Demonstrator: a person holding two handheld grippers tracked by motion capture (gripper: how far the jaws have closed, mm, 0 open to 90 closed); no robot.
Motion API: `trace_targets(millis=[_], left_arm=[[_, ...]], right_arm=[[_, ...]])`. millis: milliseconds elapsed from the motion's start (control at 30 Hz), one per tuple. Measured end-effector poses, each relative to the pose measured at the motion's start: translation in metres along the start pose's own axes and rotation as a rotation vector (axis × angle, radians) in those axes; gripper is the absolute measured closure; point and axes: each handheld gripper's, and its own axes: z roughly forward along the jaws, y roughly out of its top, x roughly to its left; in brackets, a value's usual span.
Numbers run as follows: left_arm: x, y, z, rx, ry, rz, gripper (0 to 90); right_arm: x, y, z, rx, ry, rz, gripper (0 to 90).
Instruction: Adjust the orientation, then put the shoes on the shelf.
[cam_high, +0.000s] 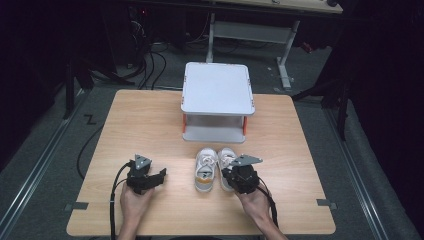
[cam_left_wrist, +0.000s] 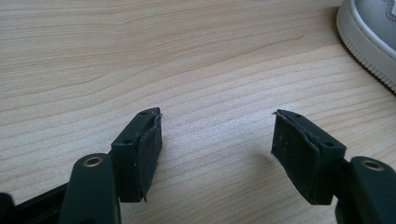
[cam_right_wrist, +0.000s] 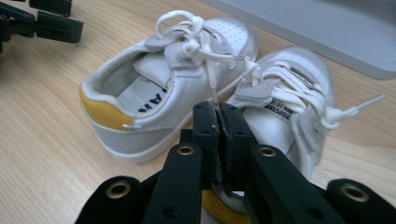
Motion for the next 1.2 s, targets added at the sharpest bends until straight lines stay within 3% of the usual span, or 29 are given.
trace_targets(millis=[200, 400, 567, 700, 800, 933, 1200], left_arm=[[0.0, 0.0, 0.0, -0.001, 0.0, 0.0, 33.5], [-0.001, 0.0, 0.0, -0.001, -0.002, -0.002, 33.2], [0.0, 0.0, 0.0, -0.003, -0.005, -0.009, 33.4], [0.0, 0.0, 0.0, -0.002, -0.004, -0.01, 33.3], [0.0, 0.0, 0.0, -0.002, -0.004, -0.012, 32.9], [-0.001, 0.0, 0.0, -0.003, 0.002, -0.012, 32.5], [-0.006, 0.001, 0.002, 0.012, 0.012, 0.018, 27.1]], right_arm=[[0.001, 0.0, 0.006, -0.011, 0.018, -0.01, 83.9], [-0.005, 0.0, 0.008, -0.018, 0.083, 0.011, 65.7], [-0.01, 0.0, 0.005, -0.043, 0.115, 0.043, 55.7], [-0.015, -0.001, -0.001, -0.074, 0.124, 0.05, 52.0], [-0.021, -0.003, -0.01, -0.133, 0.143, 0.068, 50.8], [-0.031, -0.008, -0.021, -0.202, 0.141, 0.09, 50.1], [-0.064, -0.025, -0.03, -0.259, 0.079, 0.147, 47.0]])
